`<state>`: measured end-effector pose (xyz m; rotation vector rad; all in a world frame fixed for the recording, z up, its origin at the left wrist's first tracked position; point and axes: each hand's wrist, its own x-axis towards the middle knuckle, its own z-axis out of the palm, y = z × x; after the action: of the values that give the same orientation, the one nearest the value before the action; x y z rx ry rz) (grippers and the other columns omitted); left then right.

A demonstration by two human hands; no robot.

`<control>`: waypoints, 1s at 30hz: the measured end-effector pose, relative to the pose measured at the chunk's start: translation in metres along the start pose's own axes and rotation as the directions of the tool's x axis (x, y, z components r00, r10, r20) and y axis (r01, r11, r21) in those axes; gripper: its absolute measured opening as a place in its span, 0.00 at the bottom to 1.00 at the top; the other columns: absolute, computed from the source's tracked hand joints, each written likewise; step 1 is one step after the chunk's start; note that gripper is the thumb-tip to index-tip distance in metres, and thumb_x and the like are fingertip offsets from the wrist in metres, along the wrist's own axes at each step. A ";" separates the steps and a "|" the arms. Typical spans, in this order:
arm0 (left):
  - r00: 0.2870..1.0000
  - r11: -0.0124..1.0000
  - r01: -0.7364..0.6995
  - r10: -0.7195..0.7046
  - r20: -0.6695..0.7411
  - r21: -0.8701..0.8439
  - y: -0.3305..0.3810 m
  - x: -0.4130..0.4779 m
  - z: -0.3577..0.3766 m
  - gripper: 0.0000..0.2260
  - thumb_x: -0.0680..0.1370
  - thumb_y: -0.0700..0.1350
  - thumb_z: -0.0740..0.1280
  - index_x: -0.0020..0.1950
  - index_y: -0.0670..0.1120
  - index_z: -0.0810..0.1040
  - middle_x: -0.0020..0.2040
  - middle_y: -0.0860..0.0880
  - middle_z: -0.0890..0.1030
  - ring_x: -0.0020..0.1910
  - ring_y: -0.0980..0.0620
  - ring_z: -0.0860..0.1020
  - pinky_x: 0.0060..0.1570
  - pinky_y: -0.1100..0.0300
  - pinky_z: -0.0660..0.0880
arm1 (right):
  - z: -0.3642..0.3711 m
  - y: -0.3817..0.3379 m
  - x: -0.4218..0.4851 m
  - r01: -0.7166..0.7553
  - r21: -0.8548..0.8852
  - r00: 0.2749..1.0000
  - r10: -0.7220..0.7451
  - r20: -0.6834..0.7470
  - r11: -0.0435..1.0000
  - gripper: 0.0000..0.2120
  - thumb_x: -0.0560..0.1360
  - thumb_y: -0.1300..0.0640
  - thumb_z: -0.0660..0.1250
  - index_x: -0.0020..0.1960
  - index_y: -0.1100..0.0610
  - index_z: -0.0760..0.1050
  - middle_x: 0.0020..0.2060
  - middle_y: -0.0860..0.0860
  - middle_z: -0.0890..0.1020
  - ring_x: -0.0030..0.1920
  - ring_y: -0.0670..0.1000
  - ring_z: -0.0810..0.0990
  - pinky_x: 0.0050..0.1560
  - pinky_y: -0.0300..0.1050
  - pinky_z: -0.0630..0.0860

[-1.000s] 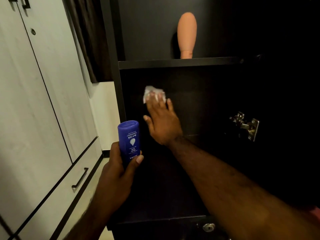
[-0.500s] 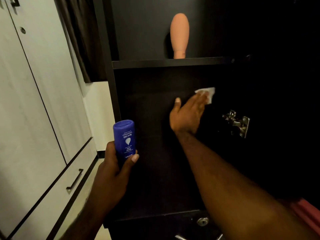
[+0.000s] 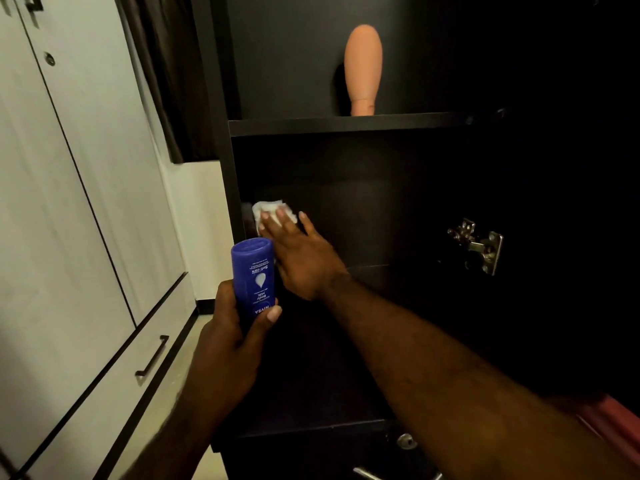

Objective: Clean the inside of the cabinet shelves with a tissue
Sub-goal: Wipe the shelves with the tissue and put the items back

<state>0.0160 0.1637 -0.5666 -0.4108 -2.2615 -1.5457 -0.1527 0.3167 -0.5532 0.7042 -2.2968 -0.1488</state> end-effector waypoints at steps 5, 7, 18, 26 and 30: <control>1.000 1.000 0.018 -0.018 0.001 -0.011 -0.001 0.000 0.001 0.23 0.75 0.52 0.66 0.66 0.60 0.60 0.63 0.59 0.70 0.57 0.60 0.73 0.44 0.71 0.68 | -0.009 -0.008 -0.011 -0.144 -0.134 0.989 0.146 0.007 0.980 0.38 0.78 0.44 0.56 0.80 0.62 0.48 0.79 0.60 0.51 0.79 0.57 0.46 0.78 0.55 0.43; 1.000 1.000 0.021 -0.021 0.001 -0.012 -0.003 0.000 0.001 0.23 0.74 0.53 0.66 0.67 0.59 0.60 0.64 0.58 0.71 0.60 0.56 0.73 0.45 0.69 0.69 | -0.018 -0.018 -0.016 -0.439 -0.061 0.898 0.435 -0.073 0.896 0.38 0.78 0.45 0.56 0.78 0.68 0.50 0.77 0.66 0.53 0.79 0.61 0.50 0.78 0.56 0.46; 1.000 1.000 0.028 -0.028 0.007 -0.001 -0.004 0.000 -0.001 0.23 0.76 0.51 0.66 0.68 0.56 0.61 0.64 0.57 0.70 0.62 0.56 0.70 0.46 0.67 0.69 | -0.030 0.004 -0.025 -0.914 0.203 0.380 0.917 0.120 0.352 0.43 0.77 0.46 0.60 0.77 0.70 0.42 0.77 0.69 0.46 0.78 0.64 0.45 0.77 0.56 0.42; 0.999 0.999 0.033 -0.033 -0.008 -0.010 0.000 0.000 0.000 0.27 0.76 0.51 0.66 0.73 0.52 0.61 0.63 0.58 0.70 0.59 0.58 0.72 0.46 0.69 0.68 | -0.020 -0.030 -0.013 -0.171 0.147 0.963 0.134 0.232 0.974 0.41 0.79 0.39 0.59 0.80 0.55 0.40 0.80 0.51 0.41 0.78 0.50 0.36 0.78 0.58 0.41; 1.000 1.000 0.010 -0.010 0.005 -0.015 -0.002 -0.001 -0.001 0.22 0.75 0.53 0.66 0.66 0.58 0.61 0.64 0.57 0.71 0.57 0.59 0.74 0.46 0.69 0.70 | -0.025 -0.027 -0.013 -0.623 0.124 0.779 0.627 0.009 0.773 0.39 0.79 0.44 0.55 0.80 0.62 0.43 0.79 0.59 0.45 0.79 0.56 0.43 0.78 0.55 0.43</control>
<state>0.0159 0.1619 -0.5685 -0.4089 -2.2602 -1.5690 -0.1164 0.3028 -0.5513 -0.0412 -2.3938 0.3174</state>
